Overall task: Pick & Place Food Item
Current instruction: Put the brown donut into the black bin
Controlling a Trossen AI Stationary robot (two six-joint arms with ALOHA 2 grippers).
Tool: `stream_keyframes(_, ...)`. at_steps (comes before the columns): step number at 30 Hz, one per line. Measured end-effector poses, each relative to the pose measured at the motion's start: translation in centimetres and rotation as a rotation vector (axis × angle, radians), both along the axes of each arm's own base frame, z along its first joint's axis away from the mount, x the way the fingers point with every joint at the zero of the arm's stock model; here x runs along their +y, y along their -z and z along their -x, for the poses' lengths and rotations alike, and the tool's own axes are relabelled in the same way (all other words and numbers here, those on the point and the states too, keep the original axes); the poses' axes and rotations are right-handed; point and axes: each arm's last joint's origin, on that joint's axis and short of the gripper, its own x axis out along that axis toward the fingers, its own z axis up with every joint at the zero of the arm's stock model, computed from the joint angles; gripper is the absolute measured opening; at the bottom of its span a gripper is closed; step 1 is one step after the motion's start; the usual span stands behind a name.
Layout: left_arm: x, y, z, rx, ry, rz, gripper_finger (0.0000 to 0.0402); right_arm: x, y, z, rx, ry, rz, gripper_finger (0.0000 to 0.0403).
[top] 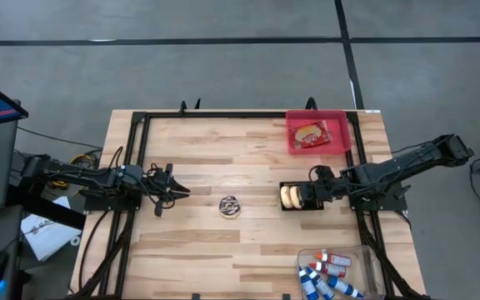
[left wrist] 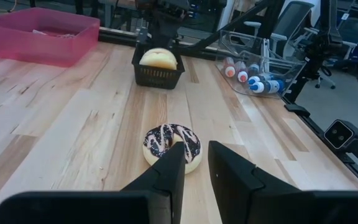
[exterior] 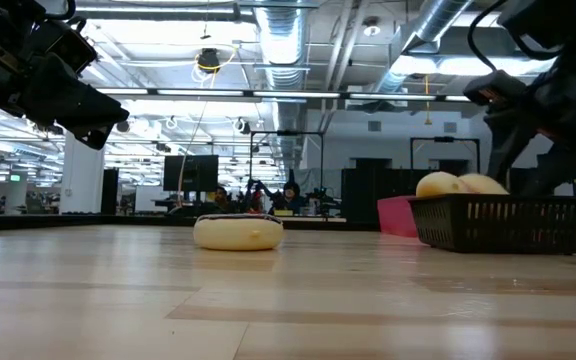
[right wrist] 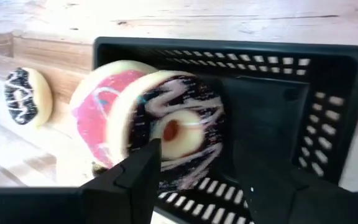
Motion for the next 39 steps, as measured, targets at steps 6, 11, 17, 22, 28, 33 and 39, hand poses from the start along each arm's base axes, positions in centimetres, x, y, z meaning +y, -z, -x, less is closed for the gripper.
stream_keyframes(6, 0.0, 0.0, 0.0, 0.000, 0.000, 0.000, 0.0068, 0.0, 0.0, 0.0, 0.003, -0.002, 0.002, 0.0192)
stream_keyframes(11, 0.0, 0.0, 0.0, 0.000, 0.000, 0.000, 0.0068, 0.0, 0.0, 0.1, 0.001, -0.001, 0.008, 0.0191)
stream_keyframes(17, 0.0, 0.0, 0.0, 0.000, 0.000, 0.000, 0.0068, -0.3, -2.2, 0.2, -0.118, 0.018, 0.043, 0.0191)
stream_keyframes(22, 0.0, 0.0, 0.0, 0.000, 0.000, 0.000, 0.0068, 0.3, -5.8, -0.8, -0.308, -0.027, 0.099, 0.0191)
stream_keyframes(28, 0.0, 0.0, 0.0, 0.000, 0.000, 0.000, 0.0068, 1.8, -9.0, -4.8, -0.318, -0.140, 0.236, 0.0191)
stream_keyframes(33, 0.0, 0.0, 0.0, 0.000, 0.000, 0.000, 0.0068, 2.3, -9.3, -10.1, -0.124, -0.270, 0.294, 0.0191)
stream_keyframes(39, 0.0, 0.0, 0.0, 0.000, 0.000, 0.000, 0.0068, 2.4, -8.2, -16.8, 0.143, -0.428, 0.339, 0.0203)
